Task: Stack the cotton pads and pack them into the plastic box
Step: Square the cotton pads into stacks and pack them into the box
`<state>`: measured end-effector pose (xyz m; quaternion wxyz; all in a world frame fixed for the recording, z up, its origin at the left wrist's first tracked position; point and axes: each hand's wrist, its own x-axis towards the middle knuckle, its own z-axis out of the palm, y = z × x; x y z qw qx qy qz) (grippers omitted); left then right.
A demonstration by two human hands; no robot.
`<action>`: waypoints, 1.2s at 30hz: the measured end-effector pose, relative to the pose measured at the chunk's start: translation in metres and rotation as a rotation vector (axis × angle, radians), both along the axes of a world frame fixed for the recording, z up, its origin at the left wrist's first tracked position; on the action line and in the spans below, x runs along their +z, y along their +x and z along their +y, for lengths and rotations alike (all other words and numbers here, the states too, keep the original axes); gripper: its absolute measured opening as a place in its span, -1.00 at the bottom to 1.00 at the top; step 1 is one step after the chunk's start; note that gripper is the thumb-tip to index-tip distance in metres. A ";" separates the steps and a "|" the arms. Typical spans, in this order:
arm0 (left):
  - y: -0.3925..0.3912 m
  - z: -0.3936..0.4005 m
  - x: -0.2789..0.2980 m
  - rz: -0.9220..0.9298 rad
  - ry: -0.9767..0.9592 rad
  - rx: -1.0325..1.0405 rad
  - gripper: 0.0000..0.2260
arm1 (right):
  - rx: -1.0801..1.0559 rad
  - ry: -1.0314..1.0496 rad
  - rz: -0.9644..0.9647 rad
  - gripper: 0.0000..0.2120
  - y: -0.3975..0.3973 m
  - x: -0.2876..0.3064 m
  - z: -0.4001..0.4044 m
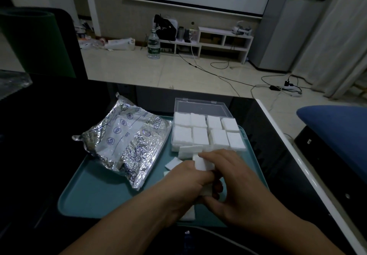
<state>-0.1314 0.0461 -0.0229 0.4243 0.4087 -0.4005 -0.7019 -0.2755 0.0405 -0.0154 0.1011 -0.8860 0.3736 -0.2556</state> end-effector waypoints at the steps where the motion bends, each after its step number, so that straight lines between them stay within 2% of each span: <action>1: 0.000 0.000 0.001 0.003 0.003 0.001 -0.92 | 0.000 0.004 -0.006 -0.43 0.000 0.001 0.000; 6: 0.000 0.000 0.002 0.009 0.011 0.009 -0.94 | -0.040 0.005 0.005 -0.41 -0.002 0.000 -0.002; 11: -0.002 0.000 0.000 -0.024 -0.015 0.057 -0.95 | -0.069 -0.045 0.064 -0.27 -0.001 -0.002 -0.001; 16: -0.003 0.000 -0.002 -0.058 -0.004 0.054 -0.79 | -0.075 -0.031 0.082 -0.35 -0.002 0.000 0.000; 21: -0.006 0.001 0.001 -0.061 -0.054 0.027 -0.89 | -0.102 -0.003 0.037 -0.32 -0.004 0.000 -0.003; 27: -0.007 0.002 -0.001 -0.055 -0.041 0.025 -0.85 | -0.102 0.043 0.075 -0.26 -0.005 0.001 -0.001; 31: -0.006 0.000 -0.001 -0.065 -0.025 0.013 -0.85 | -0.118 0.037 0.059 -0.33 -0.006 0.002 -0.002; 36: -0.006 0.001 0.000 -0.074 -0.060 0.010 -0.86 | -0.124 0.055 0.039 -0.33 -0.006 0.004 -0.003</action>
